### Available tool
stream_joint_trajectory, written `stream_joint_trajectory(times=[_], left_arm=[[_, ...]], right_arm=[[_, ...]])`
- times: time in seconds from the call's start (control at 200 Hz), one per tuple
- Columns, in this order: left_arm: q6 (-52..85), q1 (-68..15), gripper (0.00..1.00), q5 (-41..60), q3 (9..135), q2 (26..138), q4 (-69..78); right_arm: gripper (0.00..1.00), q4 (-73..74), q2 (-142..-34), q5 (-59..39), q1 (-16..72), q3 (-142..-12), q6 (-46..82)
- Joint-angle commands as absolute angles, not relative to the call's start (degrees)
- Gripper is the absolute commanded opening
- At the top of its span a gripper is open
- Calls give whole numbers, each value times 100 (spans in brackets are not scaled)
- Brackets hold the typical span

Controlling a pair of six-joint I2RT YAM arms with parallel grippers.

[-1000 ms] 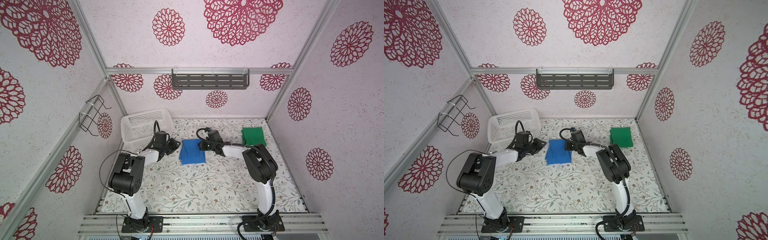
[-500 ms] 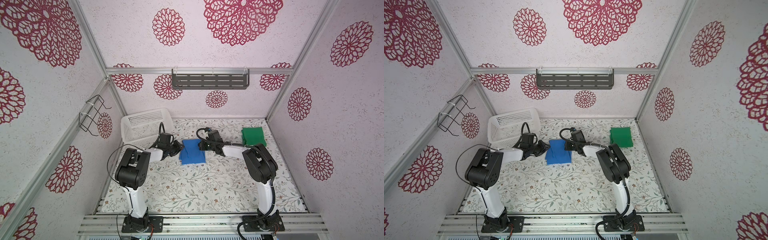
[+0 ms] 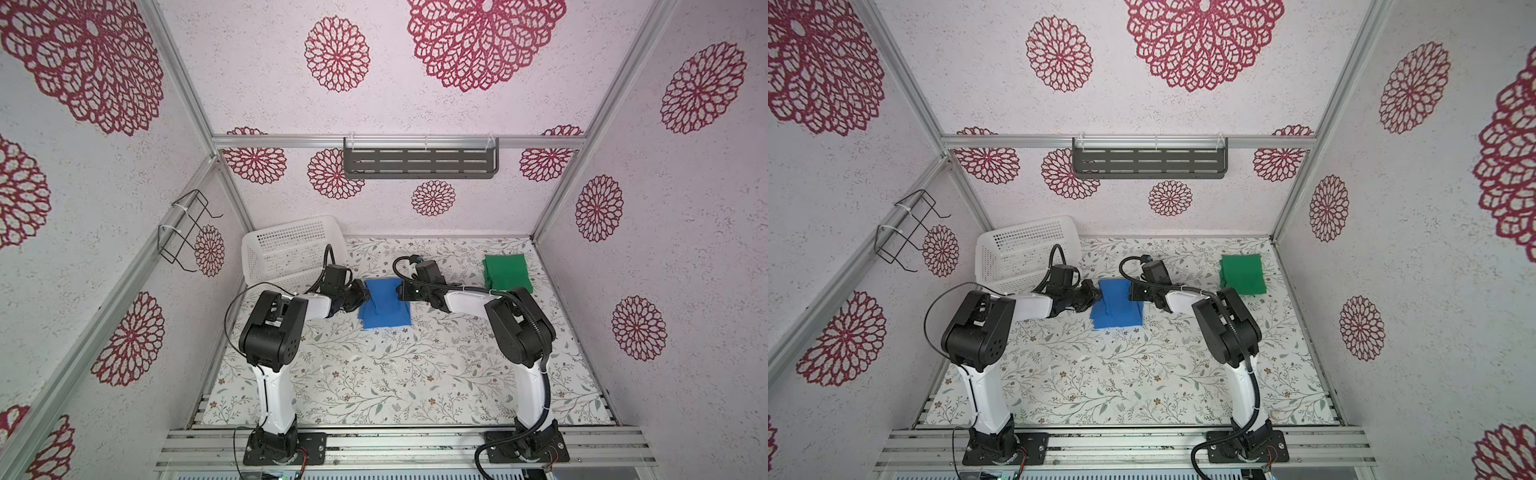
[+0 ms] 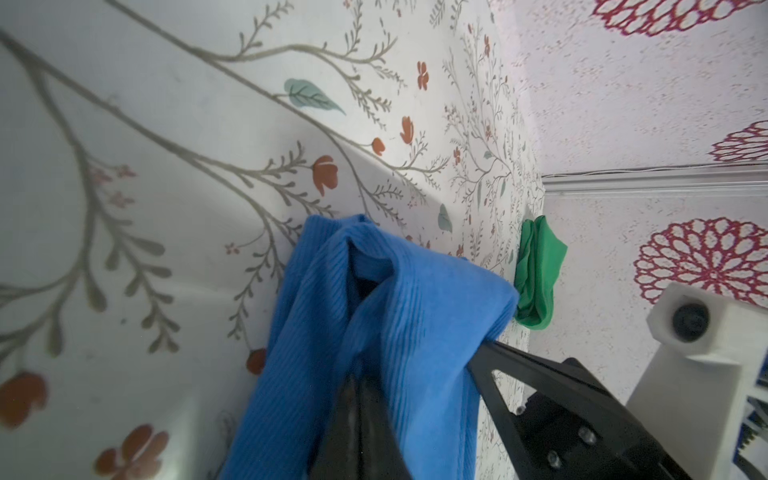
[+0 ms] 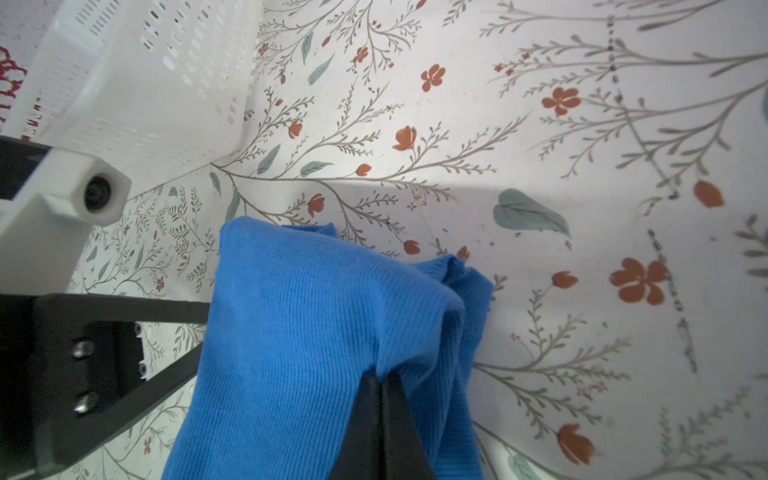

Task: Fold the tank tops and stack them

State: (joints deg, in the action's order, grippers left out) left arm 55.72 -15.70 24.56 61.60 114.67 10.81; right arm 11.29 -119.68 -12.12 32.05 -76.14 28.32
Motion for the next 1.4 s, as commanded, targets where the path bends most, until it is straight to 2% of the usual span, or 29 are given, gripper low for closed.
stream_joint_trajectory(times=[0.0, 0.235, 0.631, 0.651, 0.701, 0.761, 0.826, 0.876, 1.046, 1.106, 1.226, 1.301, 1.391], left_arm=[[5423, -1576, 0, 2436, 6174, 11316, 1017], [5522, -1271, 0, 2379, 5530, 10839, 1329], [5528, -1191, 0, 2385, 5484, 10707, 1336], [5528, -1199, 5, 2413, 5484, 10685, 1343], [5528, -1229, 19, 2435, 5468, 10609, 1320], [5494, -1269, 31, 2385, 5434, 10474, 1218], [5433, -1300, 42, 2307, 5361, 10320, 1096], [5414, -1326, 45, 2268, 5280, 10230, 1030], [5442, -1441, 46, 2196, 4869, 10146, 1071], [5540, -1458, 49, 2260, 4778, 10235, 1269], [5729, -1608, 57, 2359, 4811, 10554, 1581], [5851, -1766, 53, 2351, 4810, 10697, 1755], [6046, -1942, 40, 2320, 4710, 10795, 1978]], right_arm=[[0, 1274, -11706, -923, 3164, -7477, 2890], [0, 1600, -11455, -630, 2978, -7012, 3211], [0, 1589, -11245, -680, 2901, -6951, 3179], [0, 1565, -11216, -720, 2902, -6960, 3153], [16, 1511, -11126, -838, 2900, -6970, 3088], [33, 1370, -10983, -936, 2900, -6957, 3000], [45, 1173, -10801, -1012, 2913, -6882, 2896], [51, 1051, -10635, -1048, 2908, -6756, 2842], [53, 984, -10203, -1386, 2909, -6135, 2882], [54, 1034, -10148, -1537, 2925, -5971, 2958], [64, 1169, -10153, -1714, 3042, -5803, 3093], [64, 1214, -10231, -1681, 3108, -5760, 3170], [60, 1372, -10383, -1696, 3151, -5683, 3313]])
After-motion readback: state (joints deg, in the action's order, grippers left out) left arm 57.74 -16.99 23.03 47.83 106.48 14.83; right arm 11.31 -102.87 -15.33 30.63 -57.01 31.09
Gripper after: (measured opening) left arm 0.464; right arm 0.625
